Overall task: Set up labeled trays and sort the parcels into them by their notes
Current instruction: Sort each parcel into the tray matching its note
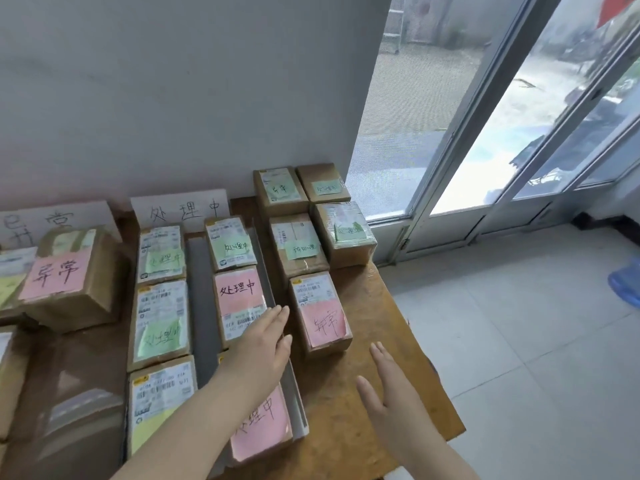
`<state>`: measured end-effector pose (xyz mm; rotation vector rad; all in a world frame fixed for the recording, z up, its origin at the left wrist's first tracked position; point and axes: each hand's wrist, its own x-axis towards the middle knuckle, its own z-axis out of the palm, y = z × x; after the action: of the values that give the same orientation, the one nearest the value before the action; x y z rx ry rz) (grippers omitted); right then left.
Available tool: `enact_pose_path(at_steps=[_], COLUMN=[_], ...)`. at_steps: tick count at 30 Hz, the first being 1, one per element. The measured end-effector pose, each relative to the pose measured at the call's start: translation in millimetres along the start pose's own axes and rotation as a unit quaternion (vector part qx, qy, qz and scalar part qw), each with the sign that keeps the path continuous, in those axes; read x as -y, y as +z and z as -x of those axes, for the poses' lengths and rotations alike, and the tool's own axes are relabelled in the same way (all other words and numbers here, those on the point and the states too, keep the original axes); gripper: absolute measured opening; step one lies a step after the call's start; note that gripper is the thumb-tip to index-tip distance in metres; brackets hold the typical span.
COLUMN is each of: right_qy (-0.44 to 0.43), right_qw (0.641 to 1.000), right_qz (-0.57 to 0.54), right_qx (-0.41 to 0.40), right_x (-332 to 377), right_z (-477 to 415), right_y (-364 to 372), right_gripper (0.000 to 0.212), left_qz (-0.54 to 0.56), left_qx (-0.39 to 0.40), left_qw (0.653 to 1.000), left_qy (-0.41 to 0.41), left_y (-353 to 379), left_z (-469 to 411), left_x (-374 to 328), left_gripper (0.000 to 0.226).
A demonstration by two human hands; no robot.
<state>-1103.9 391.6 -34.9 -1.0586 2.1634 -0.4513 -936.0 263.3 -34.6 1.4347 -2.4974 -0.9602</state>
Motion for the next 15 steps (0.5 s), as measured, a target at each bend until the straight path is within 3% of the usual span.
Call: enact_pose_path(at_steps=[6,11,15], right_qy=[-0.083,-0.159,-0.15], right_qw=[0.994,0.979,0.974], right_qz=[-0.013,0.042,0.008], right_qx=[0.067,0.123,0.168], right_x=[18.3,24.3,21.3], right_z=[-59.3,-103.1,-129.0], right_y=[-16.9,-42.8,-45.7], right_gripper=[0.065,0.059,0.053], left_qz=[0.058,0.069,0.136], left_qx=[0.026,0.008,-0.003], left_qw=[0.995,0.983,0.954], left_qy=[-0.075,-0.168,-0.267], left_y=[20.1,34.8,48.0], left_z=[-22.4,-47.1,-61.5], left_x=[-25.3,-43.8,-51.9], left_gripper=[0.059,0.061,0.062])
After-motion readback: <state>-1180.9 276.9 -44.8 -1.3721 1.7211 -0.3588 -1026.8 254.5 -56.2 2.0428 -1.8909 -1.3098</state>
